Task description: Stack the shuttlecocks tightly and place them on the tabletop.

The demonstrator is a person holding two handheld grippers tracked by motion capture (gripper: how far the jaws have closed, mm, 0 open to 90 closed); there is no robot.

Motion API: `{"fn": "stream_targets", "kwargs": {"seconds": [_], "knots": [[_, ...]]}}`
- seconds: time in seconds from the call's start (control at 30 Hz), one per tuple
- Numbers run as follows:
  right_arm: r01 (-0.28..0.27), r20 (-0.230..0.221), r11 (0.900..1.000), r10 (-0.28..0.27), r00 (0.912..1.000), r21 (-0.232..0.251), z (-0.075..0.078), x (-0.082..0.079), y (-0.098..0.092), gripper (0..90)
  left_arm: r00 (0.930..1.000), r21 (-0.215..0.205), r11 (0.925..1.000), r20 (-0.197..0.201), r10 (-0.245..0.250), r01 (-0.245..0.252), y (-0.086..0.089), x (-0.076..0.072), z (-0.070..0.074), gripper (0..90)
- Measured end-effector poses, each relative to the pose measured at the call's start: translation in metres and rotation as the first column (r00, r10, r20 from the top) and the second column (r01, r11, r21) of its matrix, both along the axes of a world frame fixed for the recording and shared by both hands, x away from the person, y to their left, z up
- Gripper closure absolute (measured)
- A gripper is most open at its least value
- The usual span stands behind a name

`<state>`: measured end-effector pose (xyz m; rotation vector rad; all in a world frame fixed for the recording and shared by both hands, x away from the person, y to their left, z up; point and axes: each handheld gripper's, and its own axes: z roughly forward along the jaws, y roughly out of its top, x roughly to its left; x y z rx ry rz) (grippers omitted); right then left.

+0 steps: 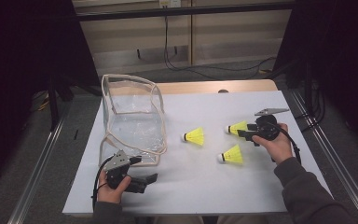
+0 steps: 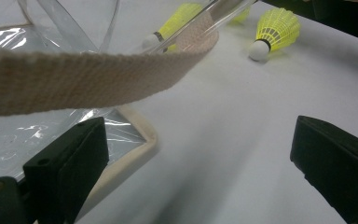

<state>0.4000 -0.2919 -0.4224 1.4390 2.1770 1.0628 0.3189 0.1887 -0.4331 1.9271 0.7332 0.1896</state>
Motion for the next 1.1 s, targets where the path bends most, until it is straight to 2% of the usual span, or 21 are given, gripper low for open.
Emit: {"fn": "stream_targets", "kwargs": {"seconds": [0.27, 0.63, 0.9, 1.1], "knots": [[-0.011, -0.001, 1.0, 0.011, 0.9999, -0.014, -0.007, 0.004, 0.005, 51.9, 1.0, 0.001, 1.0, 0.0, 0.0, 0.0, 0.0, 0.0, 0.0, 4.3], [-0.043, -0.004, 0.998, 0.043, 0.9991, -0.034, -0.013, 0.009, 0.01, 69.6, 1.0, 0.001, 1.0, -0.001, 0.0, 0.0, 0.0, 0.0, 0.0, 4.3], [-0.075, -0.001, 0.997, 0.075, 0.9972, -0.019, -0.013, 0.011, 0.011, 85.9, 1.0, 0.0, 1.0, -0.002, 0.0, 0.0, 0.0, 0.0, 0.0, 4.3], [-0.107, -0.009, 0.994, 0.107, 0.9942, -0.008, -0.008, 0.011, 0.011, 88.7, 1.0, -0.001, 1.0, -0.002, 0.0, 0.0, 0.0, 0.0, 0.0, 4.3]]}}
